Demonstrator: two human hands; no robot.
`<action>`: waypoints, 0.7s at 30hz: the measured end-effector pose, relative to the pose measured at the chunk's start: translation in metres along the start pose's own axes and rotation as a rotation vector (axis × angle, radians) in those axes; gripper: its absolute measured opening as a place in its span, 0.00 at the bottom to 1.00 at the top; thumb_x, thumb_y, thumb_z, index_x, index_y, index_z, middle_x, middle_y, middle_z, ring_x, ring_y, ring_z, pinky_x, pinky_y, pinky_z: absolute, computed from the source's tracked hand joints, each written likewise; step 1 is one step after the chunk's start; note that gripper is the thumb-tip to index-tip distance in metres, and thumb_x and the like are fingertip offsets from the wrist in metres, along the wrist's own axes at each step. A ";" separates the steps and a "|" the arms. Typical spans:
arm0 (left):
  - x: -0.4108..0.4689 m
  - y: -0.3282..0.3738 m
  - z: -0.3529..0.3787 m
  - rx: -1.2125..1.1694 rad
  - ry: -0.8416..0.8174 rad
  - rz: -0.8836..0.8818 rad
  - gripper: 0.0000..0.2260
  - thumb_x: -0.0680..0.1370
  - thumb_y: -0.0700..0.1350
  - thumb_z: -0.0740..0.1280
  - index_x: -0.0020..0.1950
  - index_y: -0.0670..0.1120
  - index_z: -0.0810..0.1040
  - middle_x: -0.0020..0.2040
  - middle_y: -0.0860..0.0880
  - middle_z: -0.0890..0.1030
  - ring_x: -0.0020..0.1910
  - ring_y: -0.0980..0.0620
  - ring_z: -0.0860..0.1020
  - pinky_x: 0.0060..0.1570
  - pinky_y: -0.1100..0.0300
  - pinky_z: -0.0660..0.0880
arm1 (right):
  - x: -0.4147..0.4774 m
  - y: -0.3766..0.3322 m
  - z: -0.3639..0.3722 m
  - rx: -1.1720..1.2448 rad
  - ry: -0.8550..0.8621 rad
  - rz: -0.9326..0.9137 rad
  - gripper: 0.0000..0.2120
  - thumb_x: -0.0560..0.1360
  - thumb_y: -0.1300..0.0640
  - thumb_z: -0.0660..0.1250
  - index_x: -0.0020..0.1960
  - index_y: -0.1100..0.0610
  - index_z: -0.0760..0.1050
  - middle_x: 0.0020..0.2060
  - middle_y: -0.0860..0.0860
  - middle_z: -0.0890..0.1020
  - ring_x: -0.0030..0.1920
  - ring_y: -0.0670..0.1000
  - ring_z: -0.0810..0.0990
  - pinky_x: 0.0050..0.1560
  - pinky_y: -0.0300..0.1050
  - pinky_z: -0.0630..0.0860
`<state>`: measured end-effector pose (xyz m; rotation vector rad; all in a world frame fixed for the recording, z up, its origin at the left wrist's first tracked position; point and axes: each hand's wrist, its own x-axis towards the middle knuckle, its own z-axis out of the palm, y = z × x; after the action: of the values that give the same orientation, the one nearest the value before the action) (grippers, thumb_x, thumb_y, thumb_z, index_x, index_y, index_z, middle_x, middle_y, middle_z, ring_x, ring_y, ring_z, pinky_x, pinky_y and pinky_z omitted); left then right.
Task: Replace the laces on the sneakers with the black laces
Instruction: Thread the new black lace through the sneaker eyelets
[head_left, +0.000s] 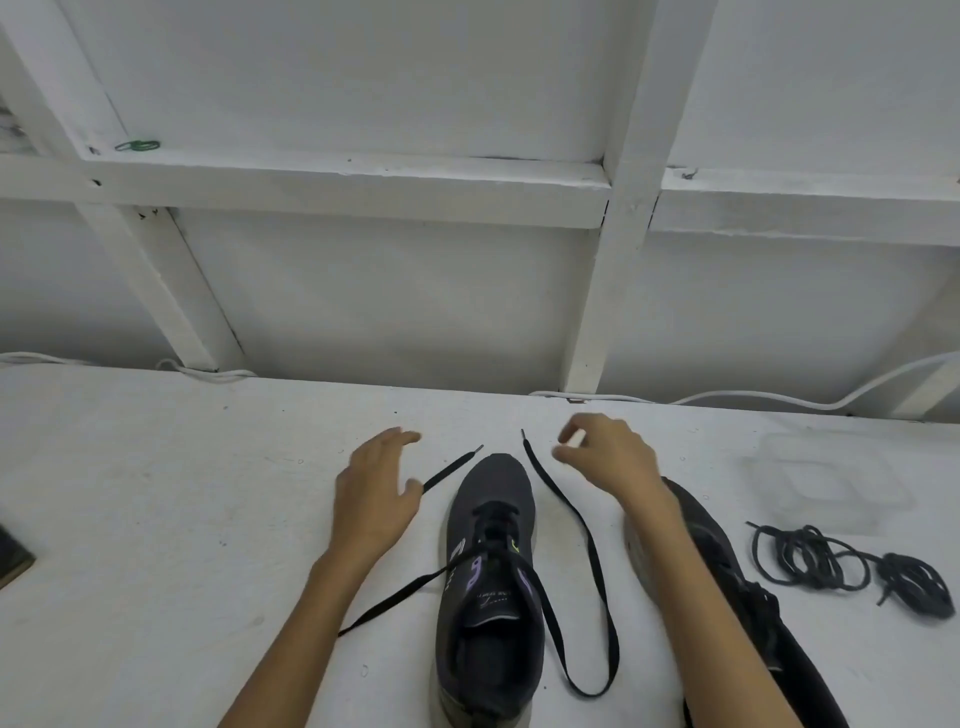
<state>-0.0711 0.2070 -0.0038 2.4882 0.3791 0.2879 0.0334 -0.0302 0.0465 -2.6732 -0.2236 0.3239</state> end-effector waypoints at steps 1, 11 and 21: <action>0.011 0.006 0.008 -0.001 -0.031 0.052 0.22 0.77 0.39 0.64 0.70 0.51 0.70 0.73 0.51 0.69 0.71 0.47 0.65 0.68 0.48 0.65 | 0.014 -0.006 0.009 0.008 0.037 -0.007 0.10 0.76 0.49 0.65 0.55 0.49 0.77 0.52 0.50 0.81 0.53 0.55 0.79 0.47 0.43 0.69; 0.058 0.001 0.064 0.359 -0.116 0.216 0.11 0.82 0.45 0.59 0.62 0.50 0.77 0.60 0.51 0.76 0.59 0.49 0.72 0.48 0.56 0.71 | 0.067 -0.001 0.087 -0.066 0.173 -0.051 0.07 0.78 0.59 0.61 0.50 0.61 0.75 0.49 0.55 0.78 0.48 0.58 0.78 0.41 0.45 0.67; 0.026 0.001 0.047 -0.376 0.053 -0.027 0.05 0.81 0.38 0.60 0.53 0.45 0.74 0.45 0.50 0.81 0.44 0.54 0.80 0.44 0.62 0.76 | -0.046 -0.017 0.017 0.987 -0.062 -0.180 0.08 0.74 0.73 0.66 0.50 0.64 0.79 0.34 0.57 0.82 0.30 0.54 0.81 0.37 0.47 0.75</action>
<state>-0.0327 0.1894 -0.0377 2.1092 0.3451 0.3777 -0.0171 -0.0178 0.0478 -1.6603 -0.2380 0.3413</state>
